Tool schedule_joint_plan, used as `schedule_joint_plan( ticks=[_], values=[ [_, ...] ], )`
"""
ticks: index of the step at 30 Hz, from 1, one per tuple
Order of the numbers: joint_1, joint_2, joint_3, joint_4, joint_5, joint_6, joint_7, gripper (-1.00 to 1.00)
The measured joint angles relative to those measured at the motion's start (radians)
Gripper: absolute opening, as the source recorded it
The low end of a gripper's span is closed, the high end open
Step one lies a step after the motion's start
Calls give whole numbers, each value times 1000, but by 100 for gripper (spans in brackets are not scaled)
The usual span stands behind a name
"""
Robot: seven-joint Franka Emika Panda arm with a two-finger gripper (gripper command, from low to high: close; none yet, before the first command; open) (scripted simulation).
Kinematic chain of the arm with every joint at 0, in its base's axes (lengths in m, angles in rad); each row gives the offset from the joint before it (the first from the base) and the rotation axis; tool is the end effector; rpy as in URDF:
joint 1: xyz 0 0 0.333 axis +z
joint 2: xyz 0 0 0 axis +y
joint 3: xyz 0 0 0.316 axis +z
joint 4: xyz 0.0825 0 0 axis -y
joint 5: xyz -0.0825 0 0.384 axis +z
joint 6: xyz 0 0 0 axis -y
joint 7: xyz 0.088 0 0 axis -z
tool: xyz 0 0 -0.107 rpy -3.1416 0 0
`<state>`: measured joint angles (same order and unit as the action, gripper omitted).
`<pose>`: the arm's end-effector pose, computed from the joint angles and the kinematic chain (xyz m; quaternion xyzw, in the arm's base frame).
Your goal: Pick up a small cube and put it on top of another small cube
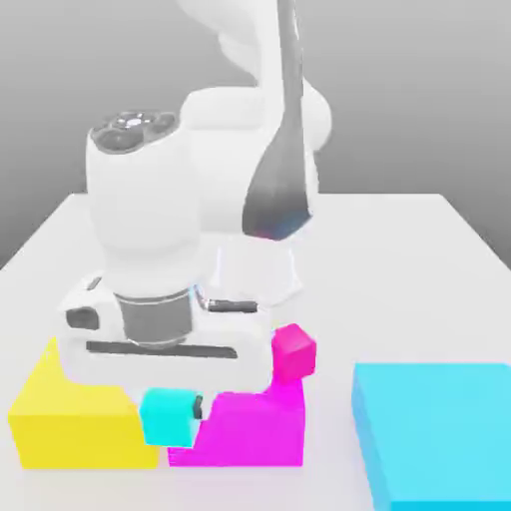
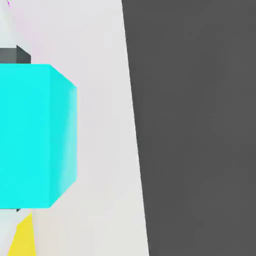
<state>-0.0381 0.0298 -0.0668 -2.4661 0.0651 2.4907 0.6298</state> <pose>0.4736 -0.0503 0.2819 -0.9235 0.3832 0.0073 0.0174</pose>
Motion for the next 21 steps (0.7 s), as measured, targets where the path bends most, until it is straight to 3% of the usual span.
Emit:
schedule_joint_plan(
  ticks=[12,17,18,21],
  values=[
    [121,-434,82,-283,-40,-147,-126,-100],
    [128,-356,100,-353,-42,1,-141,-100],
    [129,-326,98,-364,-45,42,-139,100],
    [129,-326,98,-364,-45,42,-139,100]
  ],
)
